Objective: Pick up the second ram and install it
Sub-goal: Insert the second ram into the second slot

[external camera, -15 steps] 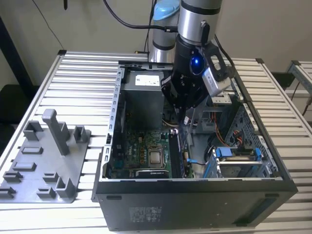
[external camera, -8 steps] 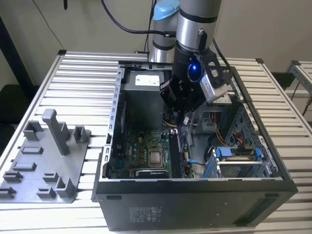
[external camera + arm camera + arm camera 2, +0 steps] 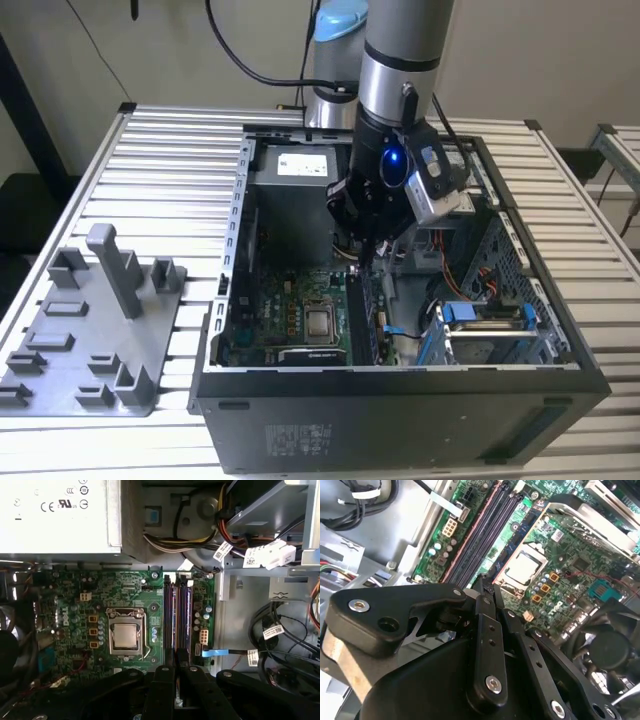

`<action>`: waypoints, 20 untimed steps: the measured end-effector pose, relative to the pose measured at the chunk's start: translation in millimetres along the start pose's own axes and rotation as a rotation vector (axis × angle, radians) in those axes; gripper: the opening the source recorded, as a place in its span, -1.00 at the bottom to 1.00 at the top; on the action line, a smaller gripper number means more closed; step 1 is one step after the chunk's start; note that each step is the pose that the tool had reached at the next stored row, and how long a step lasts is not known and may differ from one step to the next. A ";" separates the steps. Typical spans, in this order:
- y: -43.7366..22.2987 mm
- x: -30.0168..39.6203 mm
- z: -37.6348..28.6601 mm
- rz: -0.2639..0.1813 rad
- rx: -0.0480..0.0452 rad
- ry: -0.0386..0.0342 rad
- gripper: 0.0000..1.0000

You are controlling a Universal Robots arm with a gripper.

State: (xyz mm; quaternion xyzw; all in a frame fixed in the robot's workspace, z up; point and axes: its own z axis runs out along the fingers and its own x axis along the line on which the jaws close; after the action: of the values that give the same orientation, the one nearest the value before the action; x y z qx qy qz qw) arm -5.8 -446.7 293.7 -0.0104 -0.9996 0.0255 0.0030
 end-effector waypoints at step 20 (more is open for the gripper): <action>-2.2 0.0 36.7 0.028 -0.0001 0.0015 -0.73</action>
State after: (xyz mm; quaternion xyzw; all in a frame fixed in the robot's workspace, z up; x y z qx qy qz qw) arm -6.0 -450.8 257.2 -0.0246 -0.9994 0.0255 0.0034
